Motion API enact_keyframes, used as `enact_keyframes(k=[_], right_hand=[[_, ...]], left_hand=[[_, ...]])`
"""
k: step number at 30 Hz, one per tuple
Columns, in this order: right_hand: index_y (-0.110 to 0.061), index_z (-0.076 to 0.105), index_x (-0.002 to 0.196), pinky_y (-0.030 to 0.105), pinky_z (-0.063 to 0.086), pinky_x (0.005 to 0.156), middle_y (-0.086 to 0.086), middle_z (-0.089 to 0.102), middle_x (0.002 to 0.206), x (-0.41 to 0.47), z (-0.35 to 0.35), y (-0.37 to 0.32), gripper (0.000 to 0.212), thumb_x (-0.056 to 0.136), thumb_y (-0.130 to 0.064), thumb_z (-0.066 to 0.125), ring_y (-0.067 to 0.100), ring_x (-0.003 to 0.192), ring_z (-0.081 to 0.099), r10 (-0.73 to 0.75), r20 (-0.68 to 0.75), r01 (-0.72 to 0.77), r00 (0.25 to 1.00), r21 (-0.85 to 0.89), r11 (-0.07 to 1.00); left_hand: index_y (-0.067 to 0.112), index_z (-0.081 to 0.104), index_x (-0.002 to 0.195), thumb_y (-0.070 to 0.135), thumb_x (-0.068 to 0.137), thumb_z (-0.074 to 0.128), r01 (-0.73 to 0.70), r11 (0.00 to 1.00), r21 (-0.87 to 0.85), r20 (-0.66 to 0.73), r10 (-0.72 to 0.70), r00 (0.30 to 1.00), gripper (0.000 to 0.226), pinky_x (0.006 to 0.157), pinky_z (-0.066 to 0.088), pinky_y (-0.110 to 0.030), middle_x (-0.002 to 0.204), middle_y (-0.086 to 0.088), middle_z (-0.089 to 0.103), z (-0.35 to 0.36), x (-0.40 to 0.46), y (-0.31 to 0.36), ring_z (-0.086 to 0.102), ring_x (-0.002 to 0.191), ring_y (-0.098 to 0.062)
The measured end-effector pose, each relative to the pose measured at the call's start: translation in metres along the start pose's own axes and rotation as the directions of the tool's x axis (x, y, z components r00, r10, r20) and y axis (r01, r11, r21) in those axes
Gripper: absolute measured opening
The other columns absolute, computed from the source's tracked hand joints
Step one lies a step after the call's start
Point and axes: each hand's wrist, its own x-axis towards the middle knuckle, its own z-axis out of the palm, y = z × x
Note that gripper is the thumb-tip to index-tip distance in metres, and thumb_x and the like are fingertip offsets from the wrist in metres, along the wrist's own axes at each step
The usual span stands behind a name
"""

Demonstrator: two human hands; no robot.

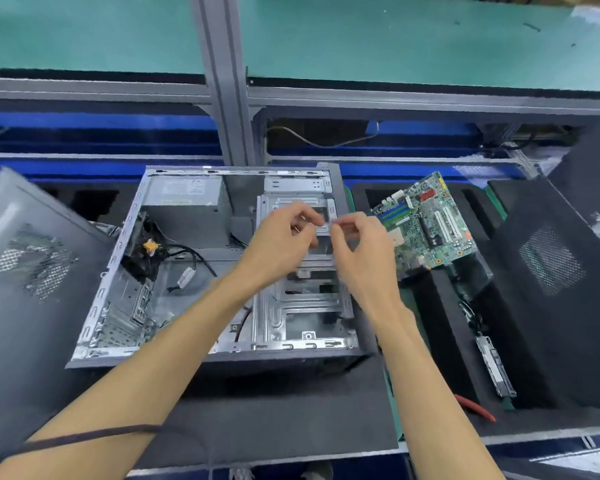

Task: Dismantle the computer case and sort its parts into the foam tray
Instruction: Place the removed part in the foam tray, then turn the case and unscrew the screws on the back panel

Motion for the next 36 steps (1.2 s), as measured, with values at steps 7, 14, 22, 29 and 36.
enact_keyframes(k=[7, 14, 22, 29, 36], right_hand=[[-0.026, 0.067, 0.120, 0.045, 0.038, 0.108, 0.001, 0.059, 0.131, -0.013, 0.059, -0.053, 0.025, 0.099, -0.036, 0.058, 0.022, 0.129, 0.046, -0.053, 0.183, 0.089, 0.982, -0.194, 0.977], [-0.030, 0.023, 0.157, 0.072, 0.002, 0.117, 0.022, 0.003, 0.167, -0.017, 0.080, -0.058, 0.076, 0.095, -0.061, 0.054, 0.046, 0.153, -0.004, 0.260, 0.245, -0.072, 0.934, -0.584, 0.808], [-0.011, -0.007, 0.162, 0.075, -0.007, 0.114, 0.032, -0.009, 0.164, -0.044, 0.103, -0.060, 0.096, 0.098, -0.054, 0.051, 0.053, 0.151, -0.009, 0.354, 0.298, -0.020, 0.886, -0.739, 0.673], [0.001, -0.007, 0.159, 0.063, 0.000, 0.122, 0.034, -0.008, 0.164, -0.041, 0.110, -0.063, 0.084, 0.101, -0.026, 0.048, 0.055, 0.150, -0.003, 0.318, 0.319, 0.033, 0.893, -0.750, 0.661], [-0.003, -0.002, 0.160, 0.051, 0.001, 0.126, 0.024, -0.004, 0.168, -0.010, 0.090, -0.035, 0.082, 0.100, -0.013, 0.052, 0.047, 0.153, -0.005, 0.203, 0.397, 0.159, 0.895, -0.709, 0.687]], left_hand=[[0.025, 0.061, 0.102, 0.013, 0.094, 0.056, 0.078, 0.987, 0.140, -0.381, -0.019, 0.924, 0.015, 0.065, 0.045, -0.024, 0.085, 0.008, 0.063, -0.098, -0.024, -0.064, 0.058, 0.071, 0.001], [0.009, 0.050, 0.128, 0.043, 0.090, 0.068, 0.456, 0.833, 0.312, -0.536, -0.242, 0.809, 0.054, 0.098, 0.042, -0.047, 0.122, -0.011, 0.058, -0.184, -0.043, -0.146, 0.051, 0.116, -0.033], [0.021, 0.059, 0.114, 0.018, 0.088, 0.068, 0.500, 0.860, -0.098, -0.183, -0.510, 0.841, 0.027, 0.060, 0.041, -0.024, 0.098, 0.003, 0.064, -0.177, -0.045, -0.173, 0.058, 0.075, -0.006], [0.019, 0.065, 0.096, -0.004, 0.085, 0.048, 0.451, 0.880, -0.150, -0.254, -0.475, 0.843, 0.031, 0.043, 0.029, -0.021, 0.069, -0.002, 0.053, -0.172, -0.053, -0.169, 0.037, 0.051, -0.011], [0.015, 0.055, 0.128, -0.005, 0.089, 0.044, 0.449, 0.814, -0.369, -0.354, -0.570, 0.742, 0.045, 0.048, 0.039, -0.027, 0.084, -0.004, 0.059, -0.120, -0.070, -0.151, 0.046, 0.060, -0.017]])
